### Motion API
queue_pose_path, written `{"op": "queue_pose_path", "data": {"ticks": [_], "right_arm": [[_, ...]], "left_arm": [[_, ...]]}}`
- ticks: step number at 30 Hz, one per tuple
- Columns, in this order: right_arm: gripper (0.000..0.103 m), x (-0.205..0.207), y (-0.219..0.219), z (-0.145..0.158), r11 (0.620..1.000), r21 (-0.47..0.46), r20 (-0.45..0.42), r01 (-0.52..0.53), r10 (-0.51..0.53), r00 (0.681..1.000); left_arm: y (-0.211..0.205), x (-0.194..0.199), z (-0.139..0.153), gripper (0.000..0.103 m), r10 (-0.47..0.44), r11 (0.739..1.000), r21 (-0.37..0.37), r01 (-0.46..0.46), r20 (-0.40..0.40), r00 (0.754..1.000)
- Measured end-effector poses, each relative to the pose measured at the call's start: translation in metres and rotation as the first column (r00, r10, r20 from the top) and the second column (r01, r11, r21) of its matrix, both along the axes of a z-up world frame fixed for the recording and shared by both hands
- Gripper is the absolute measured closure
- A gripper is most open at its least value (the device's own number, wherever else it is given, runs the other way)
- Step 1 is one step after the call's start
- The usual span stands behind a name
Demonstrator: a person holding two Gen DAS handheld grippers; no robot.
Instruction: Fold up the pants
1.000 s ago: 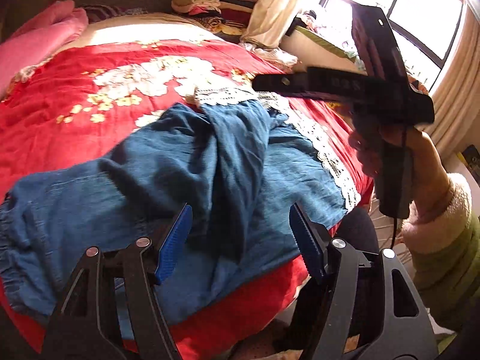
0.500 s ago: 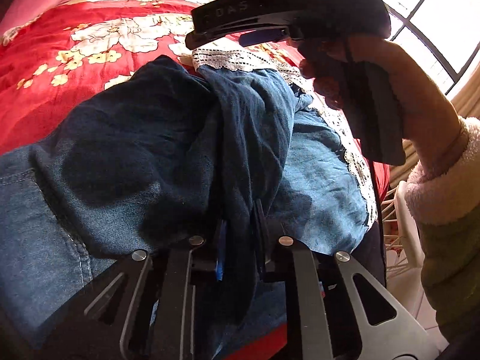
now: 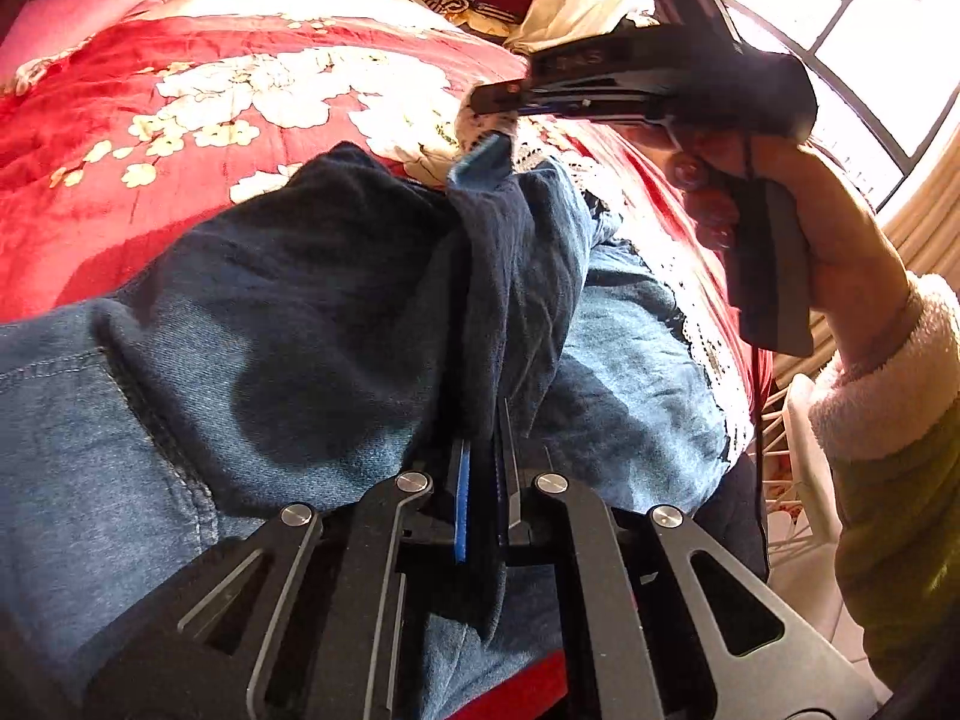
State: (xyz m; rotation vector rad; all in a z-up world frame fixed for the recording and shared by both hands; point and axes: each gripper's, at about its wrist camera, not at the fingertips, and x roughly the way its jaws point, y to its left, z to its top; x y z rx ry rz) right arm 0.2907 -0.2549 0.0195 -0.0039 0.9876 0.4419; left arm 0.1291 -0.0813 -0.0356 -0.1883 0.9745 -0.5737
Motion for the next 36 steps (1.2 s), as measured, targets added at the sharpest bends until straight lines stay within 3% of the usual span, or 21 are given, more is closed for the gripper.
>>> {"op": "queue_pose_path", "data": {"ticks": [7,12,20,26,28,30,32,34,35,36], "right_arm": [[0.094,-0.062,-0.078,0.050,0.972,0.205,0.091,0.119,-0.140,0.986],[0.094,-0.128,-0.125,0.060,0.935,0.307,0.114,0.175,-0.219,0.969],[0.094,-0.229,-0.177,0.017,0.901,0.311,0.029,0.302,-0.327,0.945],[0.090,-0.249,-0.186,-0.039,0.889,0.280,-0.111,0.361,-0.344,0.932],[0.082,-0.252,-0.189,-0.048,0.876,0.300,-0.139,0.379,-0.353,0.925],[0.067,-0.254,-0.193,-0.050,0.860,0.322,-0.148,0.395,-0.366,0.919],[0.063,-0.253,-0.196,-0.049,0.849,0.336,-0.144,0.408,-0.381,0.913],[0.068,-0.252,-0.197,-0.048,0.851,0.341,-0.132,0.399,-0.377,0.917],[0.084,-0.251,-0.196,-0.050,0.856,0.329,-0.127,0.399,-0.379,0.917],[0.092,-0.249,-0.195,-0.052,0.861,0.312,-0.129,0.400,-0.379,0.916]], "left_arm": [[0.015,-0.008,0.020,0.103,0.021,1.000,-0.016,-0.020,0.043,0.999],[0.001,-0.022,0.025,0.103,-0.053,0.999,0.011,0.052,0.073,0.996],[-0.021,-0.053,0.017,0.103,-0.179,0.982,0.086,0.171,0.101,0.979],[-0.035,-0.055,0.005,0.102,-0.224,0.968,0.139,0.210,0.095,0.970],[-0.038,-0.057,0.003,0.099,-0.241,0.962,0.158,0.222,0.106,0.965],[-0.041,-0.058,0.001,0.091,-0.252,0.959,0.160,0.234,0.104,0.962],[-0.044,-0.060,0.000,0.089,-0.264,0.955,0.169,0.244,0.108,0.959],[-0.048,-0.061,-0.002,0.092,-0.271,0.949,0.197,0.247,0.111,0.956],[-0.049,-0.061,-0.004,0.098,-0.270,0.947,0.209,0.244,0.107,0.957],[-0.050,-0.061,-0.006,0.103,-0.267,0.945,0.224,0.239,0.104,0.958]]}}
